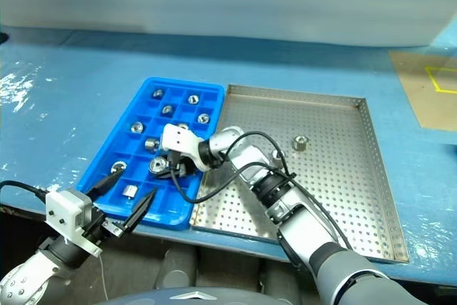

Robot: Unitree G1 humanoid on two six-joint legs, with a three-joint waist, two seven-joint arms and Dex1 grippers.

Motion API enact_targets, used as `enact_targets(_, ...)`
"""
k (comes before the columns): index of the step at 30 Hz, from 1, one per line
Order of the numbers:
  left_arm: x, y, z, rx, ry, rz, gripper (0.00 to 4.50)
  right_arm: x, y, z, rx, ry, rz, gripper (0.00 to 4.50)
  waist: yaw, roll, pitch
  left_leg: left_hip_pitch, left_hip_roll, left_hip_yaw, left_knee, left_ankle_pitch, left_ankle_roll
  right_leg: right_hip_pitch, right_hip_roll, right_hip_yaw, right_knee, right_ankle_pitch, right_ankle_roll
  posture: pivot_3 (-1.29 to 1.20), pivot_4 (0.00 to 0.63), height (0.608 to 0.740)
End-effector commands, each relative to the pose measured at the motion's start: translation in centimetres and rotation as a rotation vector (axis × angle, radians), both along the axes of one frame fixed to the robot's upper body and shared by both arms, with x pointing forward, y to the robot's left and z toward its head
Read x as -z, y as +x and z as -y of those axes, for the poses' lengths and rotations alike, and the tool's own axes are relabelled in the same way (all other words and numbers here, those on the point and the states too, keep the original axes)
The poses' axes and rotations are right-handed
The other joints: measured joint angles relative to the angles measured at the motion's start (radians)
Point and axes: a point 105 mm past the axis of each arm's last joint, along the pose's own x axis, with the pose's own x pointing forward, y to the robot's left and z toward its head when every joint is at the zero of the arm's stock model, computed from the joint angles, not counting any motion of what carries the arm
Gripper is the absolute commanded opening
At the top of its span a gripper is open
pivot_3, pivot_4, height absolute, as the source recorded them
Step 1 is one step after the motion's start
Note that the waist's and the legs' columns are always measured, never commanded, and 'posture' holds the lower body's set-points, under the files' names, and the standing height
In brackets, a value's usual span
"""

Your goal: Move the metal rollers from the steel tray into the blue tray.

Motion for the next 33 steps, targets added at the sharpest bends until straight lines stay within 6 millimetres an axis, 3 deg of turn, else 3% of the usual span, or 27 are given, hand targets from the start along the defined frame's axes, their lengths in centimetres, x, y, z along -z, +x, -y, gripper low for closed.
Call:
enact_targets(1,-1.5,0.1,0.8,0.017,-0.003,0.043,4.5,-1.3,-0.2,-1.1,-0.03,0.025,0.044,1.65,0.0,0.0,0.0,0.0,0.0,0.0,0.0,0.0,0.0,0.0,0.0,0.0,0.0,0.0,0.0,0.55,0.15,0.74)
enact_targets(13,-1.4,0.5,0.8,0.014,-0.007,0.035,4.5,-0.7,0.0,-1.6,-0.017,0.014,0.037,1.65,0.0,0.0,0.0,0.0,0.0,0.0,0.0,0.0,0.0,0.0,0.0,0.0,0.0,0.0,-0.001,0.55,0.15,0.74)
enact_targets(14,-1.2,0.5,0.7,0.014,-0.007,0.033,4.5,-0.6,0.0,-1.6,-0.018,0.013,0.033,2.38,0.0,0.0,0.0,0.0,0.0,0.0,0.0,0.0,0.0,0.0,0.0,0.0,0.0,0.0,-0.001,0.55,0.15,0.74)
enact_targets(20,0.1,0.8,0.3,0.023,-0.007,0.022,4.5,-0.2,0.6,-1.3,0.019,0.014,0.038,4.38,0.001,0.0,0.0,0.0,0.0,0.0,0.0,0.0,0.0,0.0,0.0,0.0,0.001,0.0,-0.001,0.54,0.15,0.74)
enact_targets(25,0.0,2.0,0.3,0.059,-0.001,0.043,4.5,-1.8,1.8,-0.3,0.082,0.109,0.011,4.47,0.001,0.0,0.0,0.0,0.0,0.0,0.0,0.0,0.0,0.0,0.0,0.0,0.001,0.001,-0.001,0.5,0.15,0.74)
enact_targets(29,0.2,2.7,0.7,0.116,0.001,0.047,4.5,-3.6,3.0,2.3,0.143,0.218,-0.043,4.47,0.0,0.0,0.0,0.001,0.0,0.0,0.002,0.0,-0.001,0.0,0.0,0.0,0.003,0.001,-0.001,0.44,0.15,0.74)
enact_targets(33,0.3,3.5,1.2,0.175,0.006,0.053,4.5,-3.7,4.3,5.4,0.235,0.226,-0.028,4.47,-0.01,0.0,0.0,0.0,0.0,0.0,0.003,0.001,-0.001,0.001,0.0,0.0,0.003,0.001,-0.001,0.36,0.15,0.74)
